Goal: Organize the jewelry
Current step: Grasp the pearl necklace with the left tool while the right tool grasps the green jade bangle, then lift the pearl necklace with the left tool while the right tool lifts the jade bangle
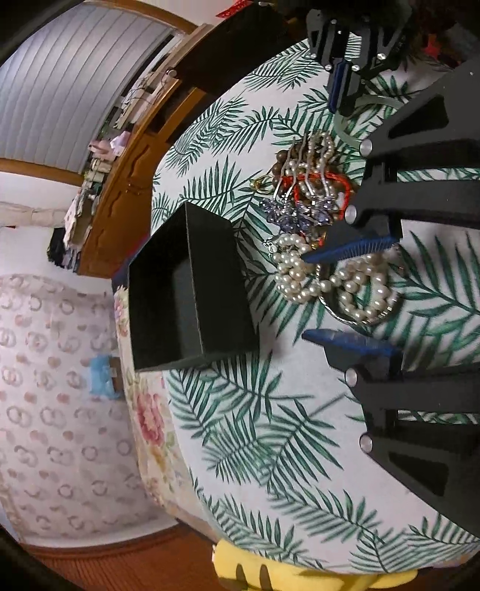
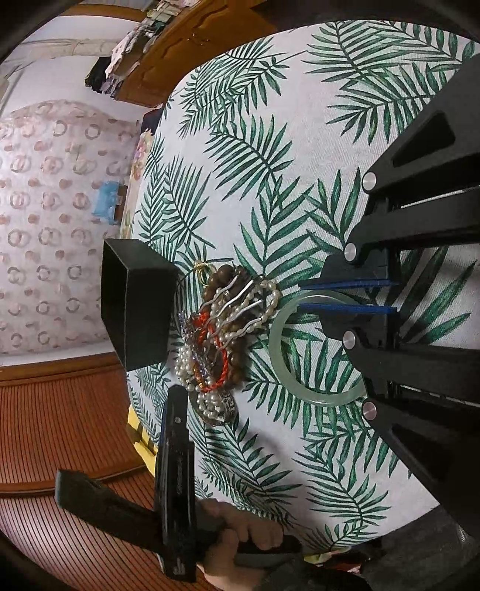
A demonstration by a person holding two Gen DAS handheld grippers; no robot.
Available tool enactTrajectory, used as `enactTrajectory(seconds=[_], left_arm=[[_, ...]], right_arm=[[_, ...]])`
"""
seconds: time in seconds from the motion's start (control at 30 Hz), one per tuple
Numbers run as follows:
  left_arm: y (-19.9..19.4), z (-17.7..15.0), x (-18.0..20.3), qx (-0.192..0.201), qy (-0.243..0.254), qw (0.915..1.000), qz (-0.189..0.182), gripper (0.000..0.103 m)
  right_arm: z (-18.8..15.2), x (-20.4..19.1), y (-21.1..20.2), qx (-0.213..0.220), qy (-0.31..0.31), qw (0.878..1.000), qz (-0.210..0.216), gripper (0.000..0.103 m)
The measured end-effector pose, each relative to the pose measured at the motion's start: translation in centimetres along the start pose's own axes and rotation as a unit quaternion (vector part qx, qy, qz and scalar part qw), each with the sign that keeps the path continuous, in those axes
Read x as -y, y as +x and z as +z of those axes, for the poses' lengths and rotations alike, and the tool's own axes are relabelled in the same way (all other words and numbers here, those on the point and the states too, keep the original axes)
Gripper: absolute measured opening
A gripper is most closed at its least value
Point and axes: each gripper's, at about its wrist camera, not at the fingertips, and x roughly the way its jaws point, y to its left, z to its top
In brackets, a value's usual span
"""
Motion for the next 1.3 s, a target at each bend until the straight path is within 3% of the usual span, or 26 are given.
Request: enactTrajectory(seconds=[0.2, 0.37, 0.97, 1.3], left_arm=[[1.6, 0.5, -0.4, -0.019, -0.013, 0.9996, -0.018, 0.023], [2.0, 0.7, -0.7, -0.018, -0.020, 0.9993, -0.028, 0.007], [-5.4, 2.8, 1.2, 0.083, -0.003, 0.9964, -0.016, 0.007], [-9.5, 5.1, 2.0, 0.131, 0.014, 0.9912, -0.012, 0.007]], right_arm=[[0.0, -0.1, 0.2, -0.001, -0.002, 1.000, -0.002, 0.008], [0.0, -0.2, 0.2, -0.002, -0.004, 1.000, -0.002, 0.009], [0.0, -0.2, 0.2, -0.002, -0.004, 1.000, 0.003, 0.008], [2.3, -0.5, -1.9, 0.038, -0.010, 0.999, -0.003, 0.008]])
